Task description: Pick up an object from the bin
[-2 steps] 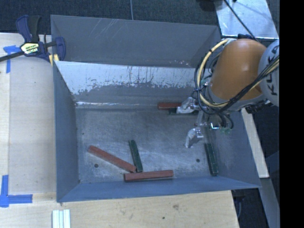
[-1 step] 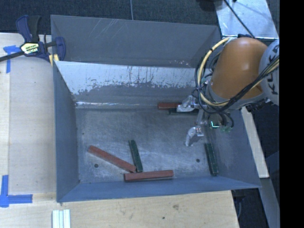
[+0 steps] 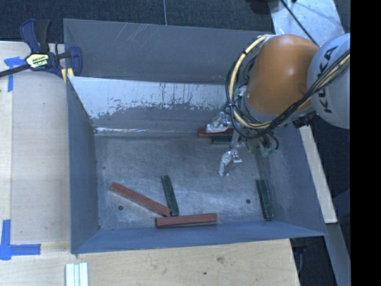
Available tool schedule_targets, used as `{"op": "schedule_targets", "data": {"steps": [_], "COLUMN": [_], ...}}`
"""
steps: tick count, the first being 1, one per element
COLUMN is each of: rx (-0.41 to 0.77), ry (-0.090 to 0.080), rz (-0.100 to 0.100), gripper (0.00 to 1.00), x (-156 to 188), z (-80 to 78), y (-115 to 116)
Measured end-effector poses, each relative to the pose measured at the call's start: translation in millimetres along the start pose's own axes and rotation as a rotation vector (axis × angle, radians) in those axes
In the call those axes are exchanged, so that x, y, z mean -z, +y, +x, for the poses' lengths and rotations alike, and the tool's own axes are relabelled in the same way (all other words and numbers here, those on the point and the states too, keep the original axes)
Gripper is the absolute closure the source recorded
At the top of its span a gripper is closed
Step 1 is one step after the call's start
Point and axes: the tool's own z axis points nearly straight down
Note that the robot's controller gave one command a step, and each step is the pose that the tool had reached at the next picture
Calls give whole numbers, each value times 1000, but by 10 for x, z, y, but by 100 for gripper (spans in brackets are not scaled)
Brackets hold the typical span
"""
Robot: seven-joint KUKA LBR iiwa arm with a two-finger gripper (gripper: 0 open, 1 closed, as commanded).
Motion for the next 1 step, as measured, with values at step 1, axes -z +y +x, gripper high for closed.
{"op": "schedule_targets", "data": {"steps": [1], "rx": [-73], "ry": [-3], "rz": [-4], "gripper": [0], "x": [-63], "z": [175], "y": [220]}}
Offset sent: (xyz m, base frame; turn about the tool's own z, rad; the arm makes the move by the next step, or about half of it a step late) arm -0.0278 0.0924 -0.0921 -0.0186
